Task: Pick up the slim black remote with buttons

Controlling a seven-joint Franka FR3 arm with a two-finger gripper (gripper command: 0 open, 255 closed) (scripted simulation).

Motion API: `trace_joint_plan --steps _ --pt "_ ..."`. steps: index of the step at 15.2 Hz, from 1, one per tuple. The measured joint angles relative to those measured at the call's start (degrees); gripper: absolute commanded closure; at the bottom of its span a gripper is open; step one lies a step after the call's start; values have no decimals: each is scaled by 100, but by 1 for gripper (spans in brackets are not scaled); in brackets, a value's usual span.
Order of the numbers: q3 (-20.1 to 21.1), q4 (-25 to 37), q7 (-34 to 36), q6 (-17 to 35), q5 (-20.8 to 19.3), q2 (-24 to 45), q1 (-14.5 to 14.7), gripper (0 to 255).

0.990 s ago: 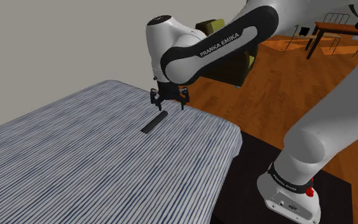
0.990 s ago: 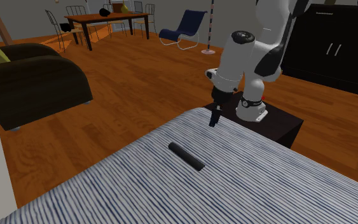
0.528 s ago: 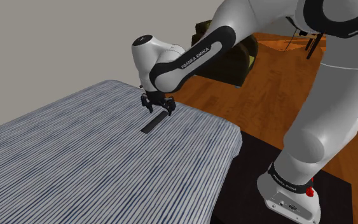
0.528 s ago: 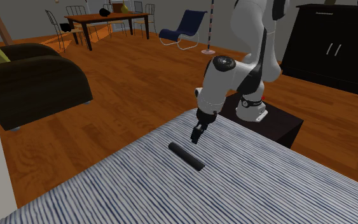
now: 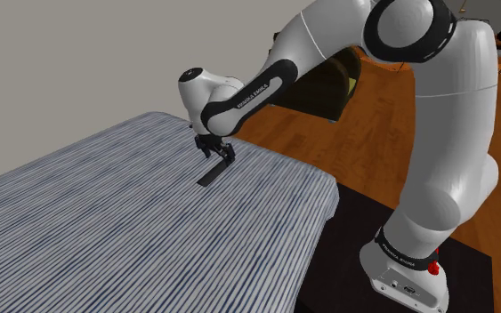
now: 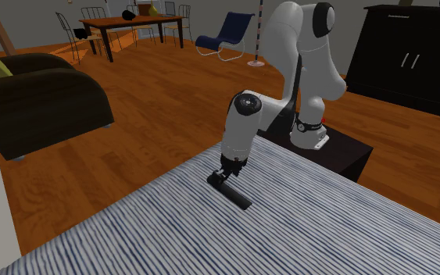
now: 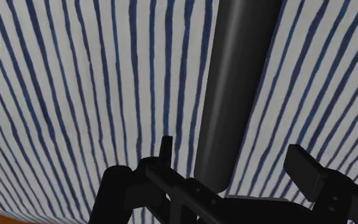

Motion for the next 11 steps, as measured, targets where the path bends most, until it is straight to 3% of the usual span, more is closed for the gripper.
trace_joint_plan --steps 6,7,11 --pt "-148 6 236 257 -247 331 111 0" --pt "-157 5 248 273 -261 350 117 255" --pt "-154 31 257 319 -277 337 121 255"
